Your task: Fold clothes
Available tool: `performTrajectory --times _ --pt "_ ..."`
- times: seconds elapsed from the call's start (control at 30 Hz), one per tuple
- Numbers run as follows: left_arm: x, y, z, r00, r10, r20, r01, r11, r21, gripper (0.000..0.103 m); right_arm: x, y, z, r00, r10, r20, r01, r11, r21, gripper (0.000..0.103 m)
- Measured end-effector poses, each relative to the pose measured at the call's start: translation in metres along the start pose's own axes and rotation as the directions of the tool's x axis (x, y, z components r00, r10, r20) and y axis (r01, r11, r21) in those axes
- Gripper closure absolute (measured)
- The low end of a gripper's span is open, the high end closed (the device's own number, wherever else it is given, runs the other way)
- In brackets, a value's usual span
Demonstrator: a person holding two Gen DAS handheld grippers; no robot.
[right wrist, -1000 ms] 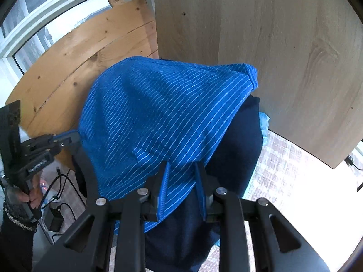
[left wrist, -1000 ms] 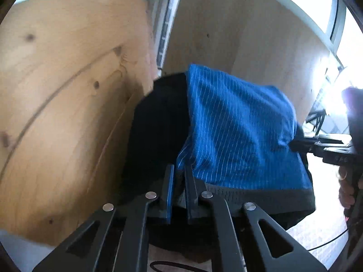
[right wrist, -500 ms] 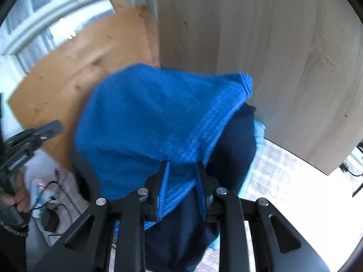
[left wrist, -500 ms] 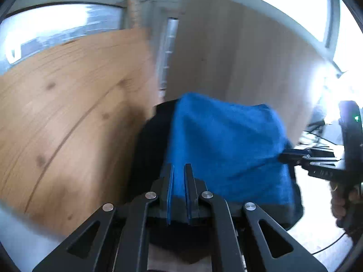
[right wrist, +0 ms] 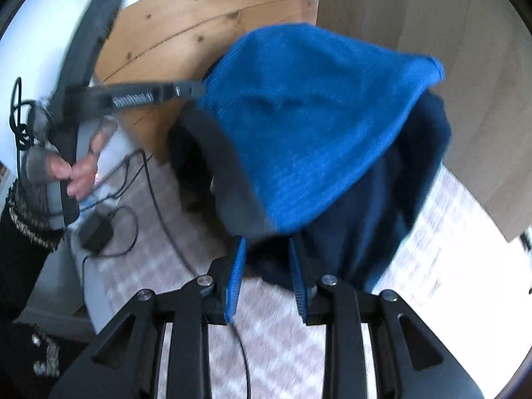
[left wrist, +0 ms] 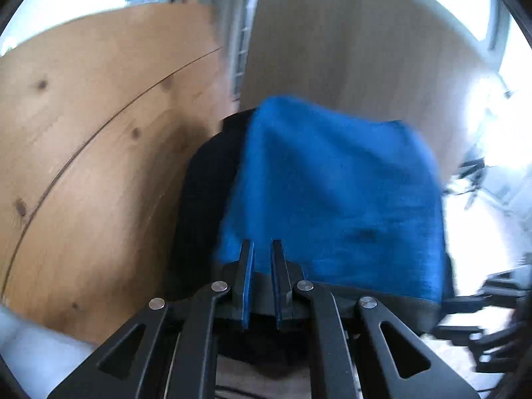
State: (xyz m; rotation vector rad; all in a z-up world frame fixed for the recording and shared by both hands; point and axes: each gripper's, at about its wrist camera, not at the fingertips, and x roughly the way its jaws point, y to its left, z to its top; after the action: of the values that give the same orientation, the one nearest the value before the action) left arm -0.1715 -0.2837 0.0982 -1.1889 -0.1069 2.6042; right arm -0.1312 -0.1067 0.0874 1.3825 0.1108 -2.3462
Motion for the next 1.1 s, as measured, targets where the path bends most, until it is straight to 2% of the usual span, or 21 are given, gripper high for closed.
performTrajectory --times 0.07,0.17,0.23,0.3,0.4,0.5,0.57,0.67,0.7,0.83,0.9,1.1 --pt "-0.010 -0.021 0.000 0.998 -0.048 0.027 0.047 0.998 0.048 0.093 -0.013 -0.006 -0.004 1.000 -0.009 0.030 0.008 0.999 0.048 0.076" --pt "-0.012 -0.049 -0.004 0.991 -0.129 0.033 0.125 0.987 0.103 0.075 -0.045 -0.022 -0.008 0.991 -0.044 0.126 0.022 0.985 0.172 0.076" --pt "-0.008 -0.064 -0.006 0.986 -0.166 0.013 0.162 0.977 0.140 0.074 -0.065 -0.033 -0.012 0.980 -0.078 0.183 0.030 0.968 0.251 0.076" --pt "0.003 -0.080 -0.014 0.985 -0.170 -0.026 0.172 0.972 0.163 0.074 -0.085 -0.041 -0.019 0.968 -0.116 0.224 0.042 0.949 0.312 0.073" --pt "0.019 -0.087 -0.027 0.979 -0.178 -0.099 0.190 0.973 0.133 0.075 -0.112 -0.049 -0.034 0.950 -0.185 0.253 0.080 0.924 0.374 0.063" --pt "0.009 -0.086 -0.043 0.973 -0.184 -0.138 0.199 0.974 0.106 0.074 -0.129 -0.053 -0.049 0.936 -0.236 0.260 0.111 0.901 0.419 0.063" --pt "-0.004 -0.085 -0.049 0.976 -0.168 -0.136 0.182 0.978 0.104 0.074 -0.138 -0.059 -0.062 0.927 -0.281 0.249 0.147 0.883 0.447 0.062" --pt "-0.018 -0.086 -0.050 0.986 -0.115 -0.120 0.127 0.987 0.102 0.069 -0.143 -0.062 -0.081 0.911 -0.329 0.249 0.175 0.854 0.491 0.051" --pt "-0.027 -0.086 -0.049 0.990 -0.095 -0.103 0.104 0.990 0.090 0.063 -0.146 -0.064 -0.087 0.906 -0.339 0.255 0.174 0.845 0.505 0.048" --pt "-0.064 -0.090 -0.047 1.000 -0.008 -0.008 0.008 0.999 0.044 0.035 -0.159 -0.075 -0.105 0.899 -0.351 0.260 0.172 0.832 0.528 0.047" --pt "-0.082 -0.094 -0.048 0.999 0.031 0.034 -0.031 0.999 0.010 0.028 -0.164 -0.084 -0.108 0.901 -0.354 0.251 0.178 0.829 0.531 0.047" --pt "-0.129 -0.115 -0.064 0.987 0.135 0.085 -0.130 0.989 -0.064 0.027 -0.183 -0.104 -0.130 0.905 -0.310 0.290 0.116 0.838 0.534 0.047"
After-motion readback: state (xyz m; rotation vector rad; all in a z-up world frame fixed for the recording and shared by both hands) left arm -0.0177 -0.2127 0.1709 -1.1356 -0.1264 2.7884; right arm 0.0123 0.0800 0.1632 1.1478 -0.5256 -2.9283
